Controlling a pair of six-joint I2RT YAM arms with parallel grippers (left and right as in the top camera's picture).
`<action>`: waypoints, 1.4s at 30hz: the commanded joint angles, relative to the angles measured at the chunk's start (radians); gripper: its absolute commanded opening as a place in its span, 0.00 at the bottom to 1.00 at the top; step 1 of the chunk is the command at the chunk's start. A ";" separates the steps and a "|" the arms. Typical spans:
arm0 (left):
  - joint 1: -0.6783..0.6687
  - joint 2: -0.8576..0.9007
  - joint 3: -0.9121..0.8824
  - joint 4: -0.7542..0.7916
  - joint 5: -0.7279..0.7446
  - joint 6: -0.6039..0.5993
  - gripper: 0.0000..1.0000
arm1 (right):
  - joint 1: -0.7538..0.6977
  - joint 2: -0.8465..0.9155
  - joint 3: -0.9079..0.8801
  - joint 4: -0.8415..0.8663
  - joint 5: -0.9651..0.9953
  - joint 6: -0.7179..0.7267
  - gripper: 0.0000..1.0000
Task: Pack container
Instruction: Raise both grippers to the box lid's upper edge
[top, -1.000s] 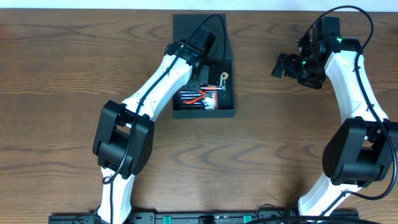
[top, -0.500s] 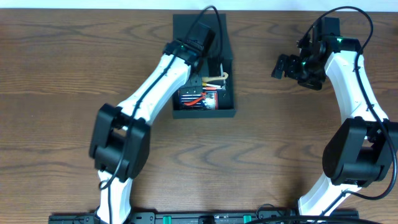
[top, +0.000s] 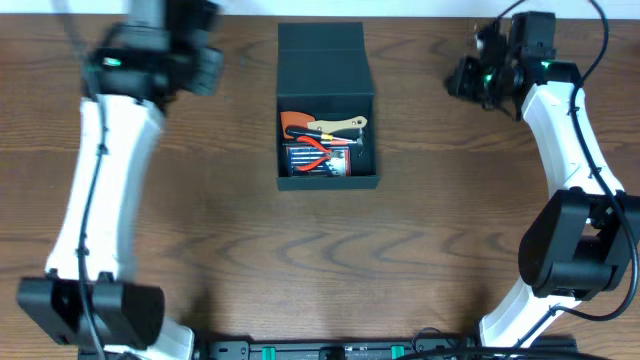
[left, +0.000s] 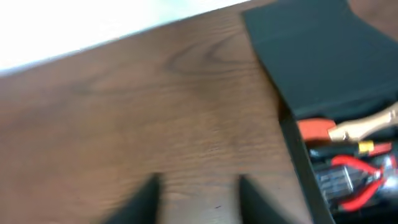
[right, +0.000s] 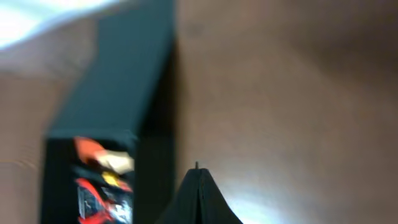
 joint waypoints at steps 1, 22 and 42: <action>0.105 0.089 -0.014 0.023 0.247 -0.217 0.06 | 0.017 0.043 -0.002 0.101 -0.127 0.047 0.01; 0.198 0.603 -0.014 0.362 0.691 -0.509 0.06 | 0.119 0.438 -0.002 0.481 -0.383 0.199 0.01; 0.050 0.664 -0.014 0.502 0.724 -0.584 0.06 | 0.179 0.463 -0.002 0.720 -0.383 0.244 0.01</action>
